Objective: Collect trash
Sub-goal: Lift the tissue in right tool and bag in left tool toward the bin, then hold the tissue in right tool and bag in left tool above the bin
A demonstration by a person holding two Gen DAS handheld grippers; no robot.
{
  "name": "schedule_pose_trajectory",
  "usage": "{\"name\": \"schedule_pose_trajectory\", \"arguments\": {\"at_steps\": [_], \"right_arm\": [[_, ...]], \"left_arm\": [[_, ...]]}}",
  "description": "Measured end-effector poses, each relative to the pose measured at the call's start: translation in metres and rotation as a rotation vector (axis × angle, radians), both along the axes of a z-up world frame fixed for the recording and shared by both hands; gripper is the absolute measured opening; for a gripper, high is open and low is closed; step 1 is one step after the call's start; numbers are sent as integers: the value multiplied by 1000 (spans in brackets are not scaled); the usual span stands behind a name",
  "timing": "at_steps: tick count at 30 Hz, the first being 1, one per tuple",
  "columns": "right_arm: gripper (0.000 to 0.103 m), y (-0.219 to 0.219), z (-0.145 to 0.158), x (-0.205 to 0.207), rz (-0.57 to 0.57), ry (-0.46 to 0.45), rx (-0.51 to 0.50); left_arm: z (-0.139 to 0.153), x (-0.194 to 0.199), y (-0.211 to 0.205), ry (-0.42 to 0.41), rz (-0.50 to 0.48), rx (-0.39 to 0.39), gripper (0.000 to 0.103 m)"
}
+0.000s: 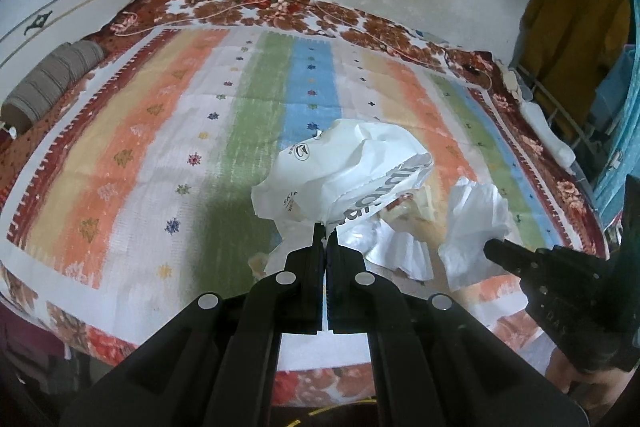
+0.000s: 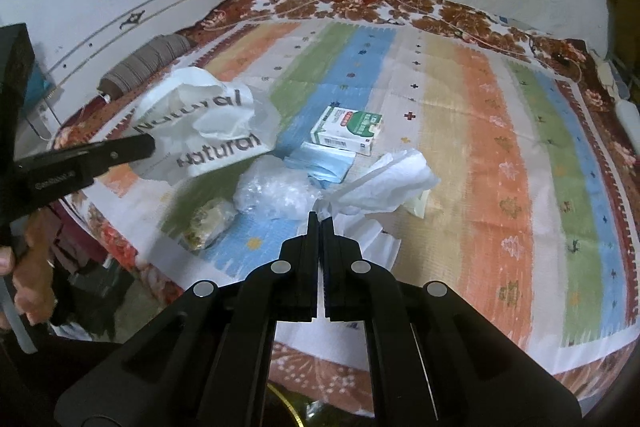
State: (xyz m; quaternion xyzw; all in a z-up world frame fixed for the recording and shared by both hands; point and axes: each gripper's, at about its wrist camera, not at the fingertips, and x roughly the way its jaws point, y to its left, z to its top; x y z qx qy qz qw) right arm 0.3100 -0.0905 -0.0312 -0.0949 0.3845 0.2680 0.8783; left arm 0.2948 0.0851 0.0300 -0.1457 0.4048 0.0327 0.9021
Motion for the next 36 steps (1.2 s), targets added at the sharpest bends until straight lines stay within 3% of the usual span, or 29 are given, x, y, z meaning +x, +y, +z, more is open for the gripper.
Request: {"name": "schedule_pose_trajectory", "arguments": {"at_steps": [8, 16, 30, 36], "right_arm": [[1, -3, 7, -44, 26, -23, 20], [1, -10, 8, -84, 46, -44, 38], [1, -17, -7, -139, 80, -34, 34], [1, -25, -12, -161, 100, -18, 56]], "left_arm": [[6, -29, -12, 4, 24, -68, 0], [9, -67, -26, -17, 13, -84, 0], [-1, -119, -46, 3, 3, -64, 0], [-1, -142, -55, -31, -5, -58, 0]]}}
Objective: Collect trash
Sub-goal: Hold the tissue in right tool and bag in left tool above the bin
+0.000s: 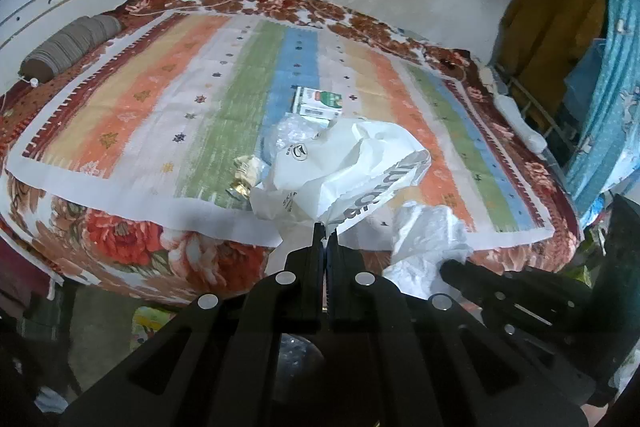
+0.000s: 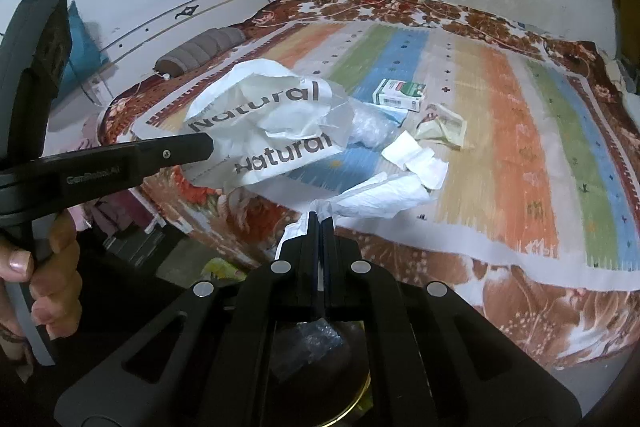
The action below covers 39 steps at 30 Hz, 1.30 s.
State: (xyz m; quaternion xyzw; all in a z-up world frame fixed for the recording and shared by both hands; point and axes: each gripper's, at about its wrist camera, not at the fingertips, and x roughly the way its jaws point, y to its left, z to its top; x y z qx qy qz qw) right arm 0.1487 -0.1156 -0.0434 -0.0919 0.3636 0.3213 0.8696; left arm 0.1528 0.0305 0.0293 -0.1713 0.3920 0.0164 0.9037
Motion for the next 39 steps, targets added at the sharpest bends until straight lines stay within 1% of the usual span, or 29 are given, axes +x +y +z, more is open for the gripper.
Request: {"name": "schedule_pose_trajectory", "arguments": {"at_steps": [3, 7, 11, 15, 20, 24, 28, 34, 37, 39], "right_arm": [[1, -1, -4, -8, 11, 19, 11], [1, -4, -11, -22, 31, 40, 17], [1, -5, -21, -37, 46, 63, 5], [1, -5, -29, -49, 57, 75, -7], [1, -7, -38, -60, 49, 97, -17], [1, -9, -46, -66, 33, 116, -24], [1, -15, -54, -69, 9, 140, -32], [1, -20, -64, -72, -23, 165, -42], [1, -25, -73, -71, -45, 213, -26], [1, -28, -79, -69, -69, 234, -35]], "left_arm": [[-2, -15, -4, -11, -6, -8, 0], [-10, -29, -6, -1, -18, -20, 0], [-15, -40, -15, 4, -27, 29, 0], [-18, -48, -20, 3, -42, 22, 0], [-30, -58, -27, 38, -50, 37, 0], [-38, -64, -29, 74, -35, 47, 0], [-48, -67, -27, 118, -24, 20, 0], [-60, -73, -28, 165, -18, 2, 1], [-72, -75, -26, 217, -37, -82, 1], [-79, -77, -26, 246, -29, -91, 1]]}}
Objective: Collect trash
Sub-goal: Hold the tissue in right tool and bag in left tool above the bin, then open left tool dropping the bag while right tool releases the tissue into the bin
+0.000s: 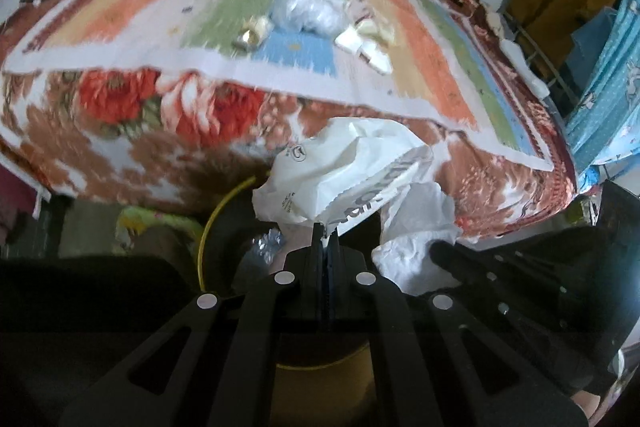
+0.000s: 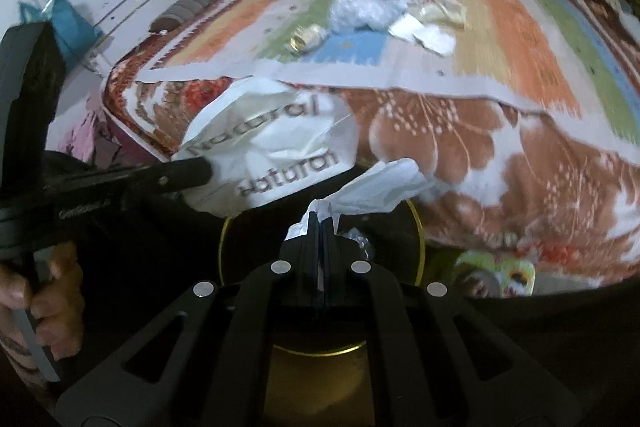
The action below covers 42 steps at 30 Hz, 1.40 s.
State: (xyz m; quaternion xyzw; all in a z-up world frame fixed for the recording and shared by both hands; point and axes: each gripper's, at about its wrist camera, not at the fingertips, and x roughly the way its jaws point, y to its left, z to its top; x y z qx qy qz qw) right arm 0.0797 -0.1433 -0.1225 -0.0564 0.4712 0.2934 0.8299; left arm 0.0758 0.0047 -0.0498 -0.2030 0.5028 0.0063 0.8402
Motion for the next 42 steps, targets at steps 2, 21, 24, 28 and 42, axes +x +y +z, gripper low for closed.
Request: {"name": "schedule_pose_trajectory", "arguments": {"at_steps": [2, 21, 24, 28, 42], "right_arm": [[1, 1, -1, 0, -1, -2, -9], [7, 3, -19, 8, -25, 101, 14], [31, 5, -20, 8, -23, 102, 0], [35, 3, -21, 8, -30, 103, 10], [45, -11, 5, 19, -87, 45, 50]], "left_arm": [[-3, -1, -1, 11, 4, 18, 1], [-17, 4, 0, 76, 33, -7, 27], [-16, 3, 6, 66, 58, -28, 44], [-14, 2, 7, 59, 65, -28, 46], [6, 10, 7, -12, 40, 66, 69]]}}
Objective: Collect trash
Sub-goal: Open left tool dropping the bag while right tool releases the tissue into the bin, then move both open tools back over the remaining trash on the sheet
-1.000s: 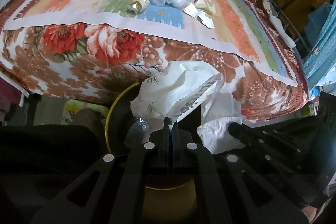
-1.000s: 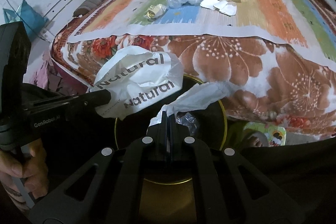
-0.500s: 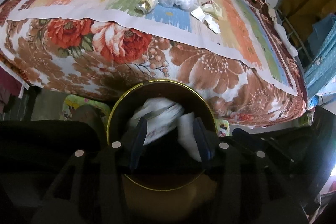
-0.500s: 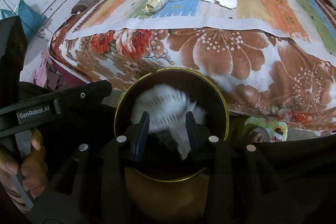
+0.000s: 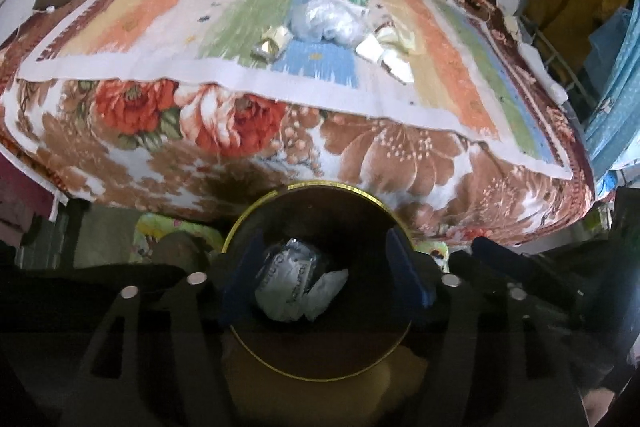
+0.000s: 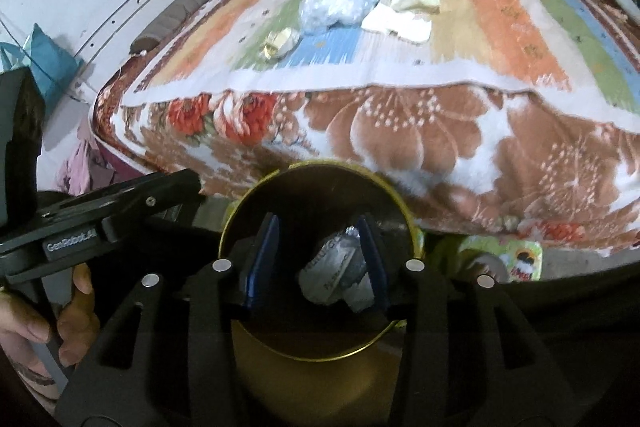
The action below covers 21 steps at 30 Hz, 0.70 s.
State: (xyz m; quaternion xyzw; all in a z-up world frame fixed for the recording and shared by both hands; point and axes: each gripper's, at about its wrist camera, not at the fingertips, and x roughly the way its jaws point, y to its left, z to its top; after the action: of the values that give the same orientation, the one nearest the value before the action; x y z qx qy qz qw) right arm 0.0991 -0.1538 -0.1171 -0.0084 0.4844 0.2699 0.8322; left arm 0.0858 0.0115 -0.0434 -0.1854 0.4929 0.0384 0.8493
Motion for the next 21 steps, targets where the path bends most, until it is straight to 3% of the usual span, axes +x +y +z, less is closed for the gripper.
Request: {"name": "schedule_pose_trajectory", "arguments": {"at_steps": [5, 9, 15, 21], "right_arm": [[53, -5, 23, 17, -10, -45, -4], [58, -5, 36, 34, -8, -68, -16], [73, 0, 57, 59, 14, -126, -35], [92, 2, 63, 84, 3, -133, -34]], "left_arm": [[14, 11, 11, -13, 6, 12, 75], [30, 16, 28, -62, 14, -8, 89], [31, 40, 38, -27, 23, 66, 97], [31, 72, 49, 22, 4, 136, 97]]}}
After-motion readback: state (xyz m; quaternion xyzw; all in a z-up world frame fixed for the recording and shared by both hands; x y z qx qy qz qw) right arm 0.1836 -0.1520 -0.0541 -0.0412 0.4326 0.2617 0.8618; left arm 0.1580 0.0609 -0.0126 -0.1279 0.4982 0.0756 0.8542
